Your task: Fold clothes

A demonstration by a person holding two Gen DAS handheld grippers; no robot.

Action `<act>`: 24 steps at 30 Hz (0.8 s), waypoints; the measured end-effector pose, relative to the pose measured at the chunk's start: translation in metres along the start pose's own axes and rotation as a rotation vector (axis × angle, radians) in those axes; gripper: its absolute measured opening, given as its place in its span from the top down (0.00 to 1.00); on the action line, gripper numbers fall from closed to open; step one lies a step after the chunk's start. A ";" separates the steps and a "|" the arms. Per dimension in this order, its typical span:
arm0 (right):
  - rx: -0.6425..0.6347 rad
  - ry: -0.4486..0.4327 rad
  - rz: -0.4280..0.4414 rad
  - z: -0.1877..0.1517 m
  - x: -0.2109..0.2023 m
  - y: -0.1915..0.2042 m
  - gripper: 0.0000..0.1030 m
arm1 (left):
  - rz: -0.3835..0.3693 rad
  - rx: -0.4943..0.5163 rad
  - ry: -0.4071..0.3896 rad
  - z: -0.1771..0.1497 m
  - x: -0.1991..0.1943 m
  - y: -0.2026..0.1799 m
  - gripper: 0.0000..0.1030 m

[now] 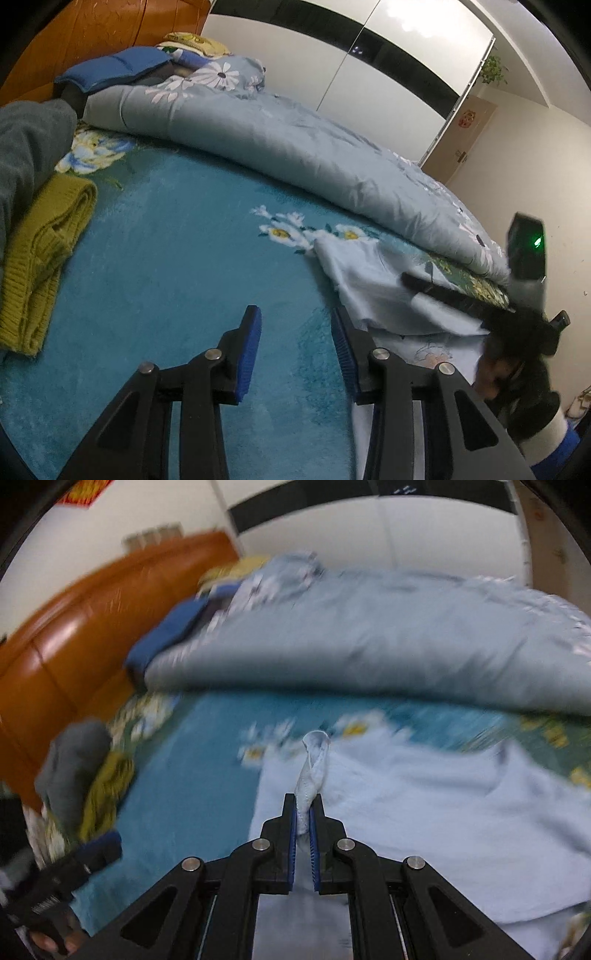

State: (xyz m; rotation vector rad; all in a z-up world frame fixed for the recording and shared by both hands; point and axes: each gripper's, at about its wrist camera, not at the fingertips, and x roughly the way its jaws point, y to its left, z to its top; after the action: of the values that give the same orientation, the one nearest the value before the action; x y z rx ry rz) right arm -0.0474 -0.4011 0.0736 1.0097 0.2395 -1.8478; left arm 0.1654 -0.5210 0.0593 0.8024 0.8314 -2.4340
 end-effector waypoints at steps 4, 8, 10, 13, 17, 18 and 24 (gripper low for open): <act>-0.052 0.069 -0.020 -0.019 0.030 0.018 0.89 | -0.026 -0.005 0.021 0.001 0.012 -0.005 0.60; -0.063 0.097 0.016 -0.023 0.031 0.017 0.82 | -0.057 -0.010 0.041 0.003 0.025 -0.017 0.60; -0.073 0.101 0.084 -0.022 0.023 0.019 0.68 | -0.079 -0.016 0.053 0.005 0.032 -0.024 0.60; -0.115 0.053 0.101 -0.025 -0.004 0.016 0.63 | -0.109 -0.011 0.070 0.010 0.044 -0.037 0.60; -0.083 -0.015 0.031 -0.025 -0.049 -0.030 0.62 | -0.138 0.025 0.104 0.017 0.066 -0.061 0.60; -0.066 -0.032 0.006 -0.025 -0.060 -0.044 0.62 | -0.132 0.037 0.114 0.019 0.072 -0.067 0.60; 0.040 -0.075 -0.099 -0.032 -0.109 -0.125 0.61 | -0.033 0.091 0.200 0.016 0.115 -0.089 0.60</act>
State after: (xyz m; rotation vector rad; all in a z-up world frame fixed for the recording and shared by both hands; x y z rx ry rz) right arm -0.1143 -0.2482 0.1006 0.9681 0.2116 -1.9836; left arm 0.0247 -0.4927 0.0315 1.0891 0.8155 -2.4642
